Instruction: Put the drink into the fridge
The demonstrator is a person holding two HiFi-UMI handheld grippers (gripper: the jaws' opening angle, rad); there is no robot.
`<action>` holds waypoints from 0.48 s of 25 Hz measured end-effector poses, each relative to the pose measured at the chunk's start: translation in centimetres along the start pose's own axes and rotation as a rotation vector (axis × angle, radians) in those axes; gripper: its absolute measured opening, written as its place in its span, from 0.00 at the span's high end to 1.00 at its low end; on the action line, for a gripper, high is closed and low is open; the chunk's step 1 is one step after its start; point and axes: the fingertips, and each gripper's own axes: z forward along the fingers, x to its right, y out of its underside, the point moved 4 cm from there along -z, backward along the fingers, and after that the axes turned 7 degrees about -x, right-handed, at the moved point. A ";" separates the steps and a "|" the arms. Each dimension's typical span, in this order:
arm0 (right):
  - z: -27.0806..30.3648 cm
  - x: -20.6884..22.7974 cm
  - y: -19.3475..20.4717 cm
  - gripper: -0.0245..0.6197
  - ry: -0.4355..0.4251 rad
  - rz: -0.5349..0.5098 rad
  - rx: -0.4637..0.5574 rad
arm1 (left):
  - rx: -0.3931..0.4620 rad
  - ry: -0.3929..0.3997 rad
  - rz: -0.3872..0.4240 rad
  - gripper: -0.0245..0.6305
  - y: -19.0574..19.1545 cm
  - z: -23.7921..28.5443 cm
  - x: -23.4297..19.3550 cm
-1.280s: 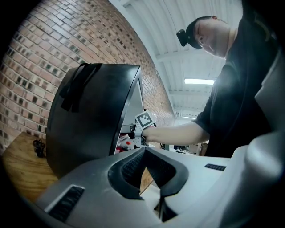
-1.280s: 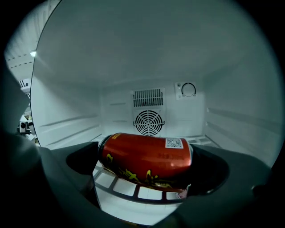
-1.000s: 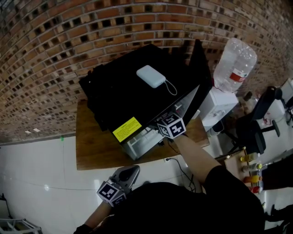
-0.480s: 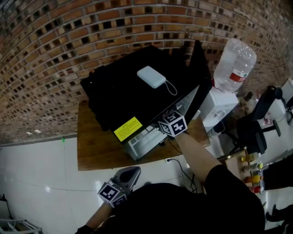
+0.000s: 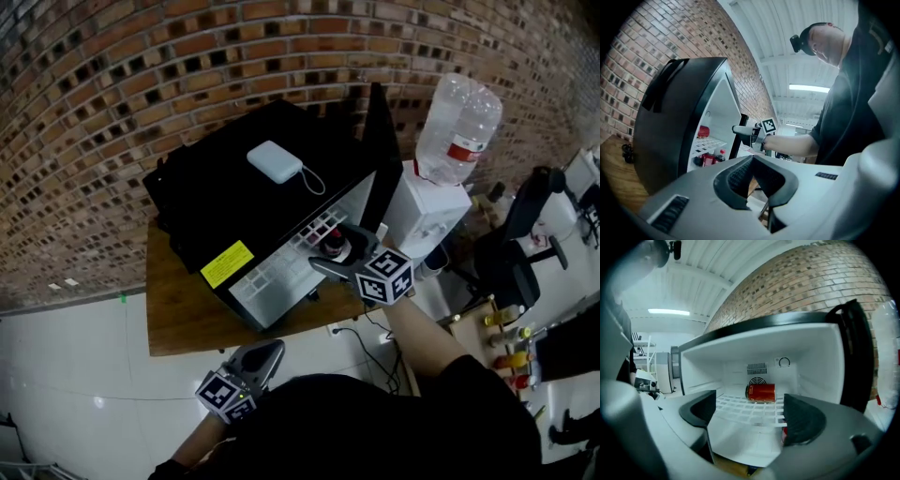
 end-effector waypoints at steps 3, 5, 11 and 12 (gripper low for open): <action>-5.8 1.1 1.2 0.47 -0.027 0.070 0.058 | -0.007 0.031 0.027 0.97 0.0 2.4 2.0; -10.6 1.7 2.2 0.70 -0.084 0.162 0.130 | -0.016 0.060 0.061 0.97 0.0 4.3 3.6; -26.8 0.3 7.6 1.00 -0.165 0.289 0.256 | -0.017 0.171 0.084 0.97 -0.3 10.5 10.4; -29.5 -0.6 9.2 1.00 -0.153 0.287 0.240 | -0.020 0.194 0.090 0.97 -0.2 11.8 11.8</action>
